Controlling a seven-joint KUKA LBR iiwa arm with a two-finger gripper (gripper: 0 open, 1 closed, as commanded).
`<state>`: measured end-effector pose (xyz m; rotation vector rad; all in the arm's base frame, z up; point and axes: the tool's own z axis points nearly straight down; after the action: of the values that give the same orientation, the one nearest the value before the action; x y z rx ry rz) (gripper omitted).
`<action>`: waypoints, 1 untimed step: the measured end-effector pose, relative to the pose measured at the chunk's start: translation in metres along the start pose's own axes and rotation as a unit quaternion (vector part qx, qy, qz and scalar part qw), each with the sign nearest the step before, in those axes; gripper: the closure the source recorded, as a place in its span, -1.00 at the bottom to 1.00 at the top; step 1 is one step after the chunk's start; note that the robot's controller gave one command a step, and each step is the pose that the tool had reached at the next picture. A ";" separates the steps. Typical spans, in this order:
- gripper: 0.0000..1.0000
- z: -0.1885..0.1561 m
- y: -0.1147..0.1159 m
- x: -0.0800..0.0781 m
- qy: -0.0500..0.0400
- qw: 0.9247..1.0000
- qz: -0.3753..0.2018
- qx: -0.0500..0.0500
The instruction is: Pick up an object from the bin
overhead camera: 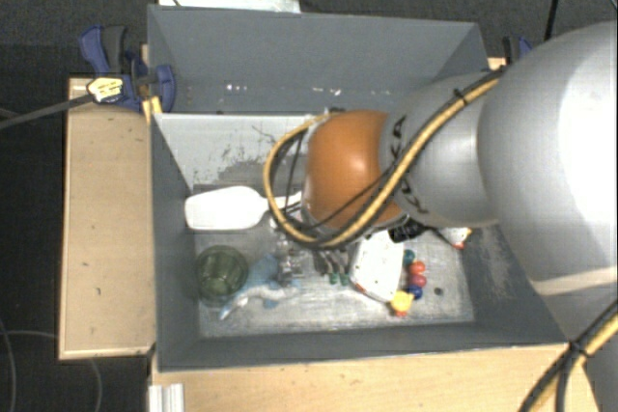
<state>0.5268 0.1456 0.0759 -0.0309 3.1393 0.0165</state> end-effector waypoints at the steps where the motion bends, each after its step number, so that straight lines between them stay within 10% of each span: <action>1: 1.00 -0.021 0.018 0.005 0.001 1.000 0.006 0.005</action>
Offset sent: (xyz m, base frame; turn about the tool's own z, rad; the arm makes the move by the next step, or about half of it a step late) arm 0.0165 0.0084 0.0335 0.0151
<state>0.5211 0.1632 0.0972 -0.0109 3.1422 -0.0007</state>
